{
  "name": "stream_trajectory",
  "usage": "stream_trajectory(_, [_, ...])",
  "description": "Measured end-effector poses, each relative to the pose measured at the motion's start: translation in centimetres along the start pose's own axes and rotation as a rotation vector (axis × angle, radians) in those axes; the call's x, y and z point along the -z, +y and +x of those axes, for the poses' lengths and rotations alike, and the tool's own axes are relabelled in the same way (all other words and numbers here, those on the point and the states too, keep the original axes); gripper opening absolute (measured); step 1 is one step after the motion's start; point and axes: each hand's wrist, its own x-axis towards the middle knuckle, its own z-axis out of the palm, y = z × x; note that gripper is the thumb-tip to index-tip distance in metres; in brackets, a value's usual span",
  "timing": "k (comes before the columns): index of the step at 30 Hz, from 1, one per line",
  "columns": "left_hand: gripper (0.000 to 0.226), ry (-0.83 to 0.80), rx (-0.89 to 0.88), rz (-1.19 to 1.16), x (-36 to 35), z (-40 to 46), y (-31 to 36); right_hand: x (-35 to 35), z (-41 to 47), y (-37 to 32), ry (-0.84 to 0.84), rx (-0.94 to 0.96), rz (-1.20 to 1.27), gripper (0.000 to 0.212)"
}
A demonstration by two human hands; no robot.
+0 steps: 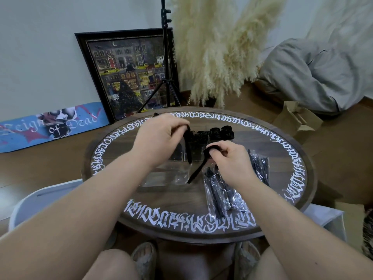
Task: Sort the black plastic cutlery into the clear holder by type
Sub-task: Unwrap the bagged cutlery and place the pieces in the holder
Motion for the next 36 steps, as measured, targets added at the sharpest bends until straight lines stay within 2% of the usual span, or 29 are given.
stream_trajectory(4, [0.022,0.203,-0.055,0.032,2.3,3.0,0.0,0.3,0.0,-0.4,0.044,0.030,-0.007,0.029])
stream_trajectory(8, [0.024,0.253,-0.057,0.076,2.0,5.5,0.0,1.1,0.0,-0.8,0.144,0.049,-0.001,0.030])
stream_trajectory(12, [0.025,0.134,-0.076,0.104,-1.4,6.3,0.0,2.2,0.2,-0.4,0.144,0.077,-0.023,0.032])
stream_trajectory(16, [0.027,-0.018,0.008,0.097,-5.1,6.3,-0.2,3.5,0.5,0.8,0.168,0.114,-0.084,0.019])
stream_trajectory(20, [0.033,-0.248,0.057,0.147,-7.6,5.9,-0.6,4.7,0.8,1.9,0.221,0.171,-0.184,0.019])
stream_trajectory(24, [0.040,-0.473,0.096,0.230,-9.4,5.4,-1.1,5.7,0.9,2.3,0.263,0.170,-0.136,0.027])
stream_trajectory(26, [0.047,-0.553,0.102,0.253,-10.1,5.3,-1.4,6.3,1.2,2.5,0.269,0.199,-0.160,0.022])
stream_trajectory(28, [0.058,-0.570,0.091,0.254,-10.5,5.3,-1.5,7.1,1.8,2.4,0.304,0.274,-0.203,0.021])
stream_trajectory(32, [0.080,-0.528,0.021,0.289,-11.0,5.7,-1.5,9.1,4.3,1.2,0.492,0.430,-0.214,0.010])
stream_trajectory(36, [0.078,-0.545,-0.001,0.296,-11.4,6.0,-1.2,10.7,7.5,-0.7,0.620,0.518,-0.211,0.014])
